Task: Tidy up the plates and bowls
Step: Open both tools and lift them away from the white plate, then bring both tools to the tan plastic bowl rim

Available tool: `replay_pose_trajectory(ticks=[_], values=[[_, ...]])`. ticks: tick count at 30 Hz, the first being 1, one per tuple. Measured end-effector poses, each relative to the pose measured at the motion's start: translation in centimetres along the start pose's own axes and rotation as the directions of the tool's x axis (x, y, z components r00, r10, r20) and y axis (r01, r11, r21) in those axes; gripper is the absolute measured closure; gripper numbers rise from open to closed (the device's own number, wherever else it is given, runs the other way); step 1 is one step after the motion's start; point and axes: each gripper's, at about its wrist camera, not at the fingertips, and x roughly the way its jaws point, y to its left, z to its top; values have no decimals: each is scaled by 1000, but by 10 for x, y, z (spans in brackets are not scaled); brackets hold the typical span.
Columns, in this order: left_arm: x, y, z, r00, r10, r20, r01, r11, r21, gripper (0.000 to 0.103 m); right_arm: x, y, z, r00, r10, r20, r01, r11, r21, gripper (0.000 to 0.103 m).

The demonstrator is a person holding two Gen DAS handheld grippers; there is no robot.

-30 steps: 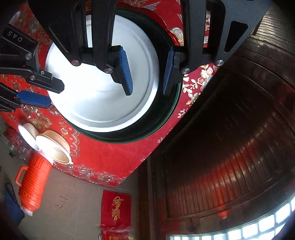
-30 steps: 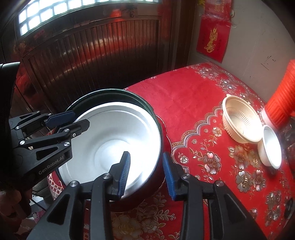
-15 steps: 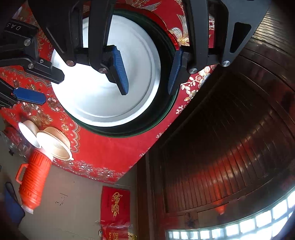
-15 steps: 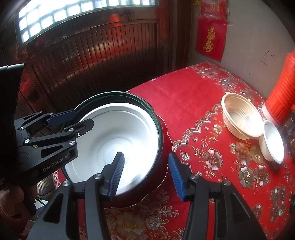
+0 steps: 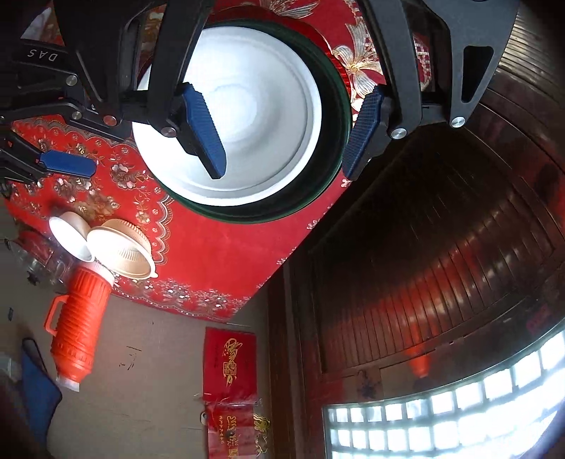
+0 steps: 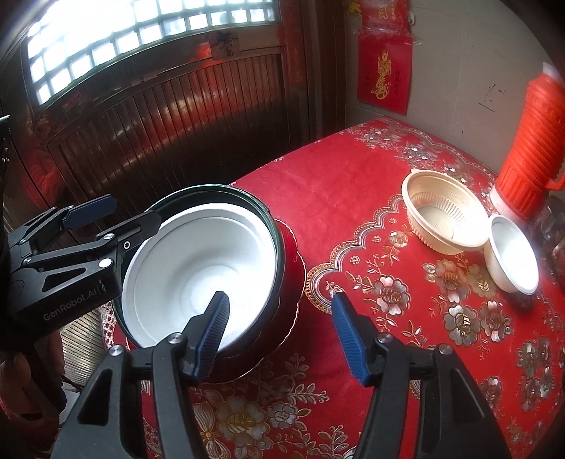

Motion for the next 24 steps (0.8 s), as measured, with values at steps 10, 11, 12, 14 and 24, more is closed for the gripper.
replay_pose_trajectory(ticks=[10,11,12,14,24], values=[[6,-55,13,996,-85,3,85,994,67,34,-19,-48,-11,998,-60,5,60,994,96,39],[7,-60,15,995,-97,-2,96,993,69,34,-21,-54,-11,997,-71,5,70,992,106,39],[9,-66,17,994,-109,-9,110,991,71,34,-23,-60,-12,997,-81,5,79,990,115,39],[12,-78,21,991,-129,-15,130,989,76,34,-27,-72,-13,995,-95,6,93,986,137,39],[47,-134,44,979,-182,-95,191,978,90,34,-32,-129,-6,990,-143,7,138,968,209,39]])
